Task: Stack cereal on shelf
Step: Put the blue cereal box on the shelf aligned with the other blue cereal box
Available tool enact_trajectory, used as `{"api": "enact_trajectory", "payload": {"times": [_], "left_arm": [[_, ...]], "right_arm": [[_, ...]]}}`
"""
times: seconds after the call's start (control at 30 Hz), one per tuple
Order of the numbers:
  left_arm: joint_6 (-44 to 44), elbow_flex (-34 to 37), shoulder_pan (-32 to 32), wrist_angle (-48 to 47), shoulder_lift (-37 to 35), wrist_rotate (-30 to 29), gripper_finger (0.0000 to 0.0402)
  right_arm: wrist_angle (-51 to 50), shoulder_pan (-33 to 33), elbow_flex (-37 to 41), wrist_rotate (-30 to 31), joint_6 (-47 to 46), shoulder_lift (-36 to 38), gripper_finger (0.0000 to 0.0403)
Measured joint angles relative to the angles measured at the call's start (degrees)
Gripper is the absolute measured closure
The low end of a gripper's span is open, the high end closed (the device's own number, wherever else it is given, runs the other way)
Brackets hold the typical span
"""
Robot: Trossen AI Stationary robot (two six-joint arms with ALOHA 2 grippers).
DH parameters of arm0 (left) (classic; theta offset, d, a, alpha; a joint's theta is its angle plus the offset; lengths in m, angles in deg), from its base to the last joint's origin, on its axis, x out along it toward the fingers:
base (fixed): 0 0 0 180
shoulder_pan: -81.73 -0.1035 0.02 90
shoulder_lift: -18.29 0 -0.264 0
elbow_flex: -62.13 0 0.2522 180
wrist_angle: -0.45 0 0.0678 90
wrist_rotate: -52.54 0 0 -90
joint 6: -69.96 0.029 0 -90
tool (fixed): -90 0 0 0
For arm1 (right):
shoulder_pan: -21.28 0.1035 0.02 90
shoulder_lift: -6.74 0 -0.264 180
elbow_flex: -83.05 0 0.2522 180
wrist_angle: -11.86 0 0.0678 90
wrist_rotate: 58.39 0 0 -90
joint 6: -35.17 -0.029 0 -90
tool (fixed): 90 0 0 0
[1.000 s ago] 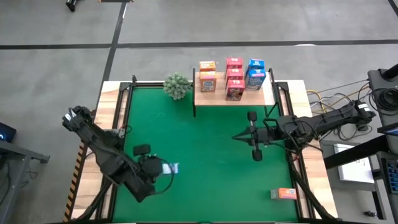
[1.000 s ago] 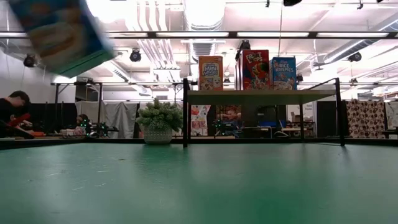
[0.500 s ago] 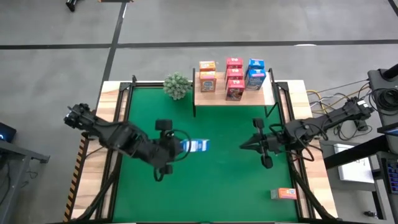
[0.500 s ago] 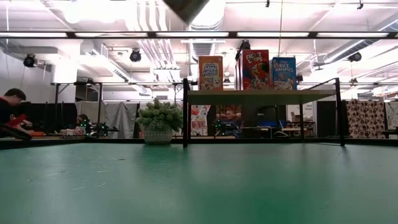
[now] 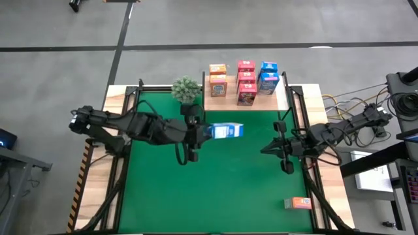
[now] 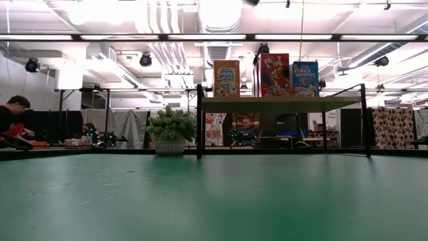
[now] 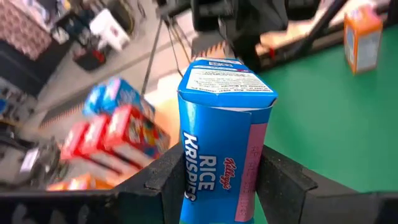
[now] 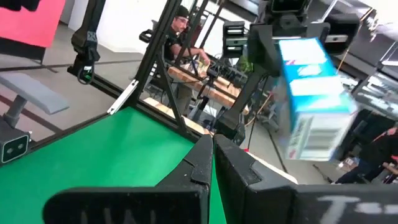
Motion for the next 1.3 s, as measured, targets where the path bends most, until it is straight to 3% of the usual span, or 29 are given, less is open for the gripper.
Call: {"api": "enact_trajectory", "payload": {"times": [0.27, 0.53, 0.83, 1.3], "left_arm": [[7.8, 0.0, -4.7, 11.0, 0.1, 5.5, 0.0251], [9.4, 0.0, -9.5, 18.7, 0.7, 12.3, 0.0251], [12.8, -0.5, -13.8, 25.0, 5.0, 13.0, 0.0251], [13.1, -17.0, -19.9, 21.2, 19.4, 17.0, 0.0251]], "right_arm": [[0.2, 0.0, 3.1, 0.0, 1.1, 4.1, 0.0394], [0.4, 0.0, 5.8, 0.0, -0.3, 9.2, 0.0394], [1.1, 0.0, 8.6, -0.8, 0.8, 15.4, 0.0394], [0.7, 0.0, 9.1, -12.2, 1.6, 18.5, 0.0394]]}}
